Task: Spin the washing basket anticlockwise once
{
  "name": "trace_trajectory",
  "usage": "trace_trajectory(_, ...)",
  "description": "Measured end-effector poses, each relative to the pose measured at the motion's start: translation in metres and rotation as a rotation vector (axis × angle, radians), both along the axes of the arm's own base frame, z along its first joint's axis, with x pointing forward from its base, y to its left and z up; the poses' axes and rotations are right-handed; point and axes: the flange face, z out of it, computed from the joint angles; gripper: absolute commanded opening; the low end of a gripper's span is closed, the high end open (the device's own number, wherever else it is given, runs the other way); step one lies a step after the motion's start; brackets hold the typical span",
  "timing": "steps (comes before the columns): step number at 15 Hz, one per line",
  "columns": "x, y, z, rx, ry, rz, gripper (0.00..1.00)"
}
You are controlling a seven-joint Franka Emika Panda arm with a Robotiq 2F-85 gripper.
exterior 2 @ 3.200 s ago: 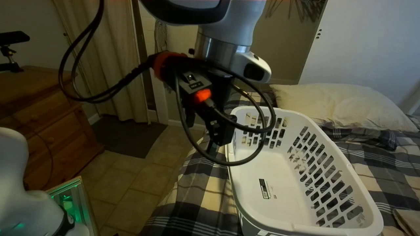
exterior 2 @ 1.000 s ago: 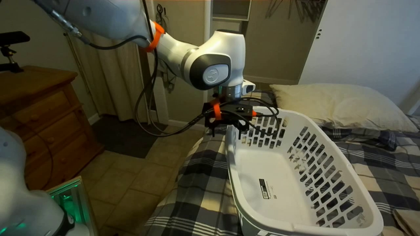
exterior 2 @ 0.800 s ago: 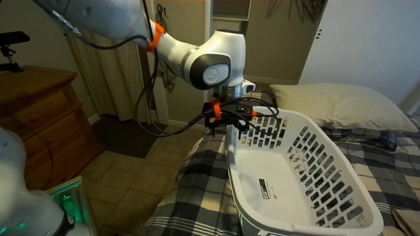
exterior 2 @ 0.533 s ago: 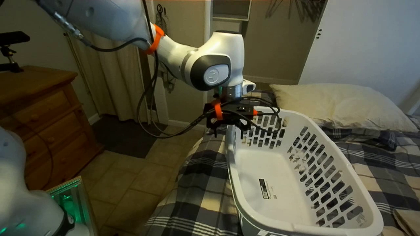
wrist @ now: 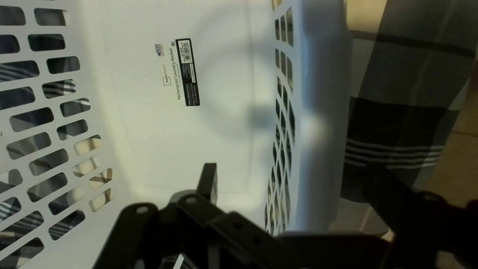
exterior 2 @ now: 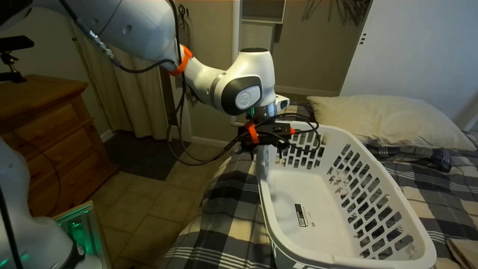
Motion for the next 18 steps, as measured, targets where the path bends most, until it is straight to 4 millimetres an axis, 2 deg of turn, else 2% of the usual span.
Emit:
trace_trajectory(1,0.001,0.001,-0.003,0.002,0.003,0.000,1.00)
trace_trajectory(2,0.001,0.001,-0.007,0.002,0.005,0.000,0.75)
trace_trajectory(3,0.001,0.001,-0.010,0.004,0.009,-0.001,0.74)
trace_trajectory(8,0.002,0.007,-0.025,-0.003,0.037,0.024,0.38)
trace_trajectory(12,0.001,0.018,-0.030,-0.055,0.078,0.146,0.10)
trace_trajectory(18,-0.017,0.011,-0.032,-0.133,0.184,0.326,0.09)
